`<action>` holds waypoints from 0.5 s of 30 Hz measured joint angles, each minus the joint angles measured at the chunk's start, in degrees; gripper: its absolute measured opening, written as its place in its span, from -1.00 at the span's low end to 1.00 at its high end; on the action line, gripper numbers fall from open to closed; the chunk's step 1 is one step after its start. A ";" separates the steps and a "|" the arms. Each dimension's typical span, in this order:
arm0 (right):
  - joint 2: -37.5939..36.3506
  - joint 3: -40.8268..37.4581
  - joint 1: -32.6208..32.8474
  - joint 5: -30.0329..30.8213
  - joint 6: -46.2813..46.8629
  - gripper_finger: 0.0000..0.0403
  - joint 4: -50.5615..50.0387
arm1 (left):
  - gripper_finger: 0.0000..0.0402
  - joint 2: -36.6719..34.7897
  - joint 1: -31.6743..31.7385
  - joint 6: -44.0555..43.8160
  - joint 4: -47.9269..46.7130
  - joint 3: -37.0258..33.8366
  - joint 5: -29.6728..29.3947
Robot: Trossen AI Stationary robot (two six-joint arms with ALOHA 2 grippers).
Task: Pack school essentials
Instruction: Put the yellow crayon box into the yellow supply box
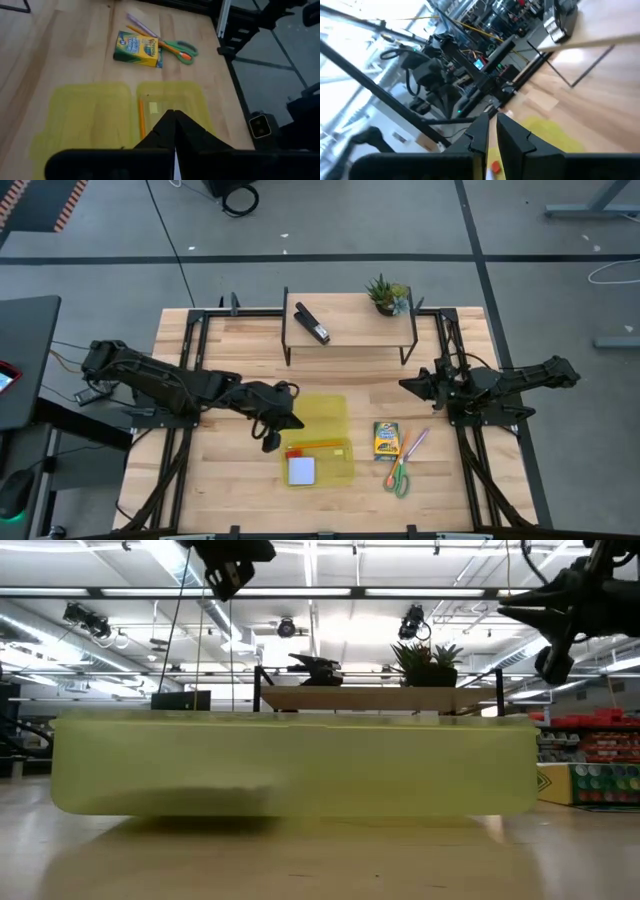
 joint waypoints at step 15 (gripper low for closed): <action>0.03 0.00 -0.02 0.44 16.33 -0.79 -0.05 | -0.97 -14.24 2.02 -3.52 3.64 -14.43 -0.85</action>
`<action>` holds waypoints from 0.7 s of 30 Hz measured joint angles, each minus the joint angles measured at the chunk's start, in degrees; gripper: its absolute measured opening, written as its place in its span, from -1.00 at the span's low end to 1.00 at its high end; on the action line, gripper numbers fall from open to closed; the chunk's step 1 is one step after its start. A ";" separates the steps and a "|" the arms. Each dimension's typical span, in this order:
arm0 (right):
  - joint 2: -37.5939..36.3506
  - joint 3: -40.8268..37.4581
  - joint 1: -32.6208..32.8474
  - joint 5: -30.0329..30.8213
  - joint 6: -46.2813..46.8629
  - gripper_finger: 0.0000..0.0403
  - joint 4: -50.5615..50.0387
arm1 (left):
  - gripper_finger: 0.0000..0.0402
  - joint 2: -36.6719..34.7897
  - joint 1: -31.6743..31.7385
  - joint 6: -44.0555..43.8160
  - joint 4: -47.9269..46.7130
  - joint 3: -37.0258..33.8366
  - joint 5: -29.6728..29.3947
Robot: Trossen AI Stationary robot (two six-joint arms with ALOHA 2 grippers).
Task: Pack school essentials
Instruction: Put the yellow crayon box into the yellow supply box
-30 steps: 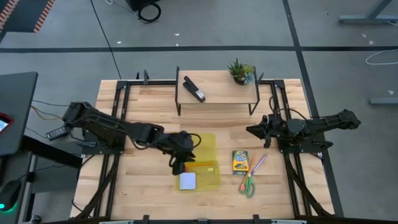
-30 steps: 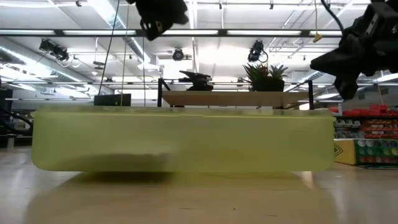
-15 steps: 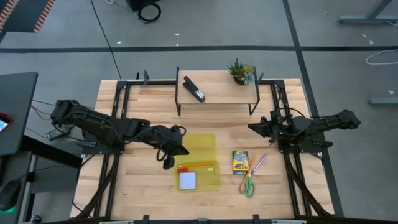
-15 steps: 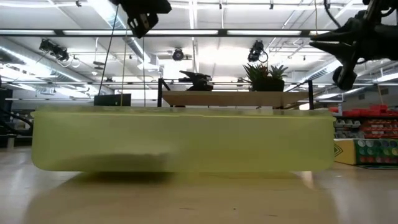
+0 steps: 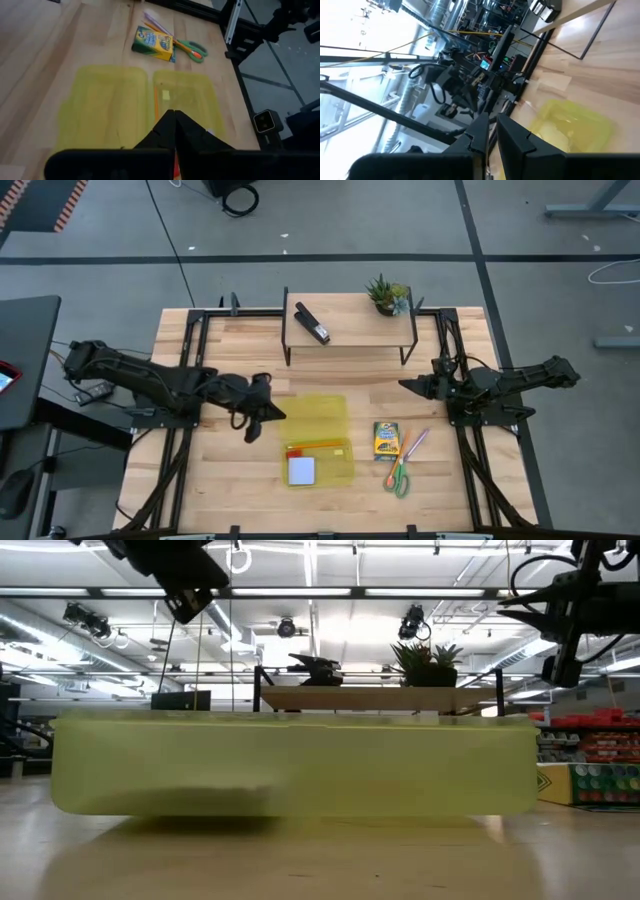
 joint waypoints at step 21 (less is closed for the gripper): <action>0.00 0.02 0.01 1.07 -6.98 -0.79 7.74 | -0.98 -27.89 9.09 -4.12 -0.47 -17.53 -0.87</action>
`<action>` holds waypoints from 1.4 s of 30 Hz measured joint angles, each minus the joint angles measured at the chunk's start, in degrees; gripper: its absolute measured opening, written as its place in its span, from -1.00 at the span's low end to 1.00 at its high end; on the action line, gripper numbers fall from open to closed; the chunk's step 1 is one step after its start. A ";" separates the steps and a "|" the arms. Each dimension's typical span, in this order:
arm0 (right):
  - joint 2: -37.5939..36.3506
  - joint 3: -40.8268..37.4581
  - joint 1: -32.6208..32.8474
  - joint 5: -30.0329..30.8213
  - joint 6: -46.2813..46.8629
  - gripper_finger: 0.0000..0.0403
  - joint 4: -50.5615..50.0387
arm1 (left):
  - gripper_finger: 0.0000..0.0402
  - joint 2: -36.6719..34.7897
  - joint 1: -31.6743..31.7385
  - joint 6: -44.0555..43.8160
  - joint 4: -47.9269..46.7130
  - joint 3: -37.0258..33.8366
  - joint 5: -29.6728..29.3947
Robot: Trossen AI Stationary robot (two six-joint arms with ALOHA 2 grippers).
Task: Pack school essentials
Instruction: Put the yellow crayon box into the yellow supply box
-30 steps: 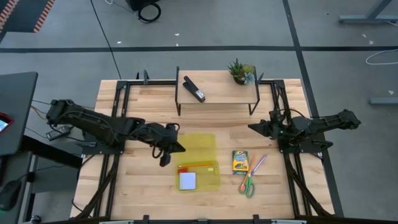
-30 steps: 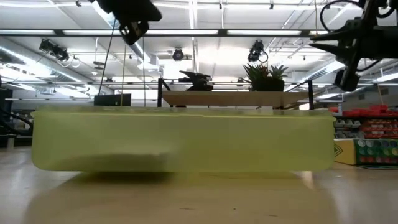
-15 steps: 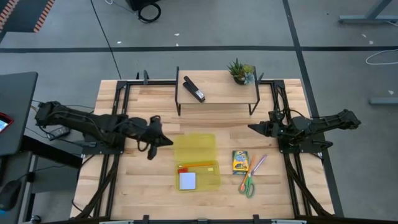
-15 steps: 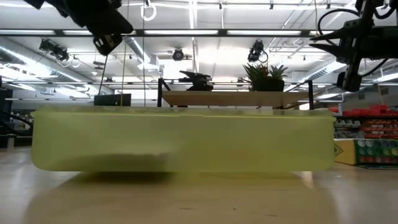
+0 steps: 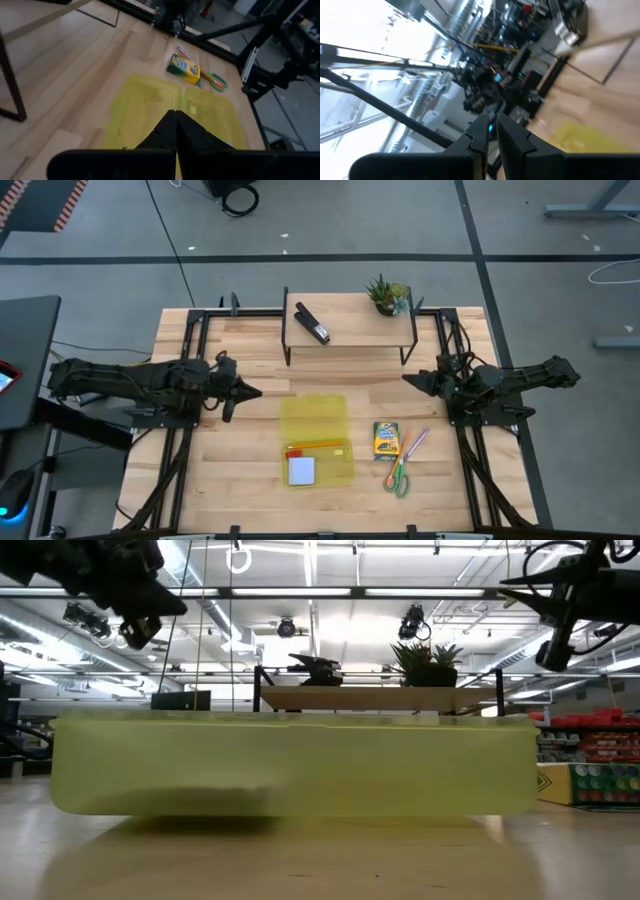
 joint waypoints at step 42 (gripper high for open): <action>0.00 0.04 0.01 1.26 -1.71 -0.79 2.59 | -0.98 -33.13 0.59 -9.81 -19.65 -11.35 -9.66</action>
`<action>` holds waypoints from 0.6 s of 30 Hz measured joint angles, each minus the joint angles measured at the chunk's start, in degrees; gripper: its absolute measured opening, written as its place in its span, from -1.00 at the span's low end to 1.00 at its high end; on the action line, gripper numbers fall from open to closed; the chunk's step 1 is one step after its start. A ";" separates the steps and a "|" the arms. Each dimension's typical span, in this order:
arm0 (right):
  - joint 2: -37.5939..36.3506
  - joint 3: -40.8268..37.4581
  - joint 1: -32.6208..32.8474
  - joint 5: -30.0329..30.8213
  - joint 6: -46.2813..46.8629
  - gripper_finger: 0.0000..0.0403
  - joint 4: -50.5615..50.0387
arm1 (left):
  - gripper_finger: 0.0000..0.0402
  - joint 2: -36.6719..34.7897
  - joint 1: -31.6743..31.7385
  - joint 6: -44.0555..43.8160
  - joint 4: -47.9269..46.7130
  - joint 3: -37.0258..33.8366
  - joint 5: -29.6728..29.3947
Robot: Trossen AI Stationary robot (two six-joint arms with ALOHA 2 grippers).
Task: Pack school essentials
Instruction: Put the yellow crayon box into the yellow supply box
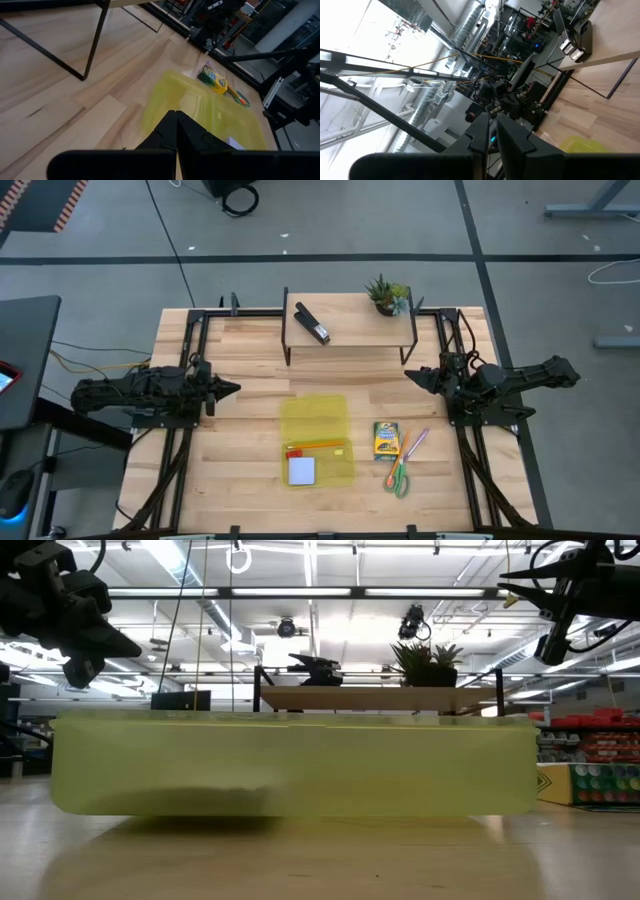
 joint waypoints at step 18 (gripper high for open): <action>0.00 0.00 0.00 0.02 -1.64 -0.79 3.49 | -0.99 0.07 0.00 9.02 5.74 -0.02 -8.29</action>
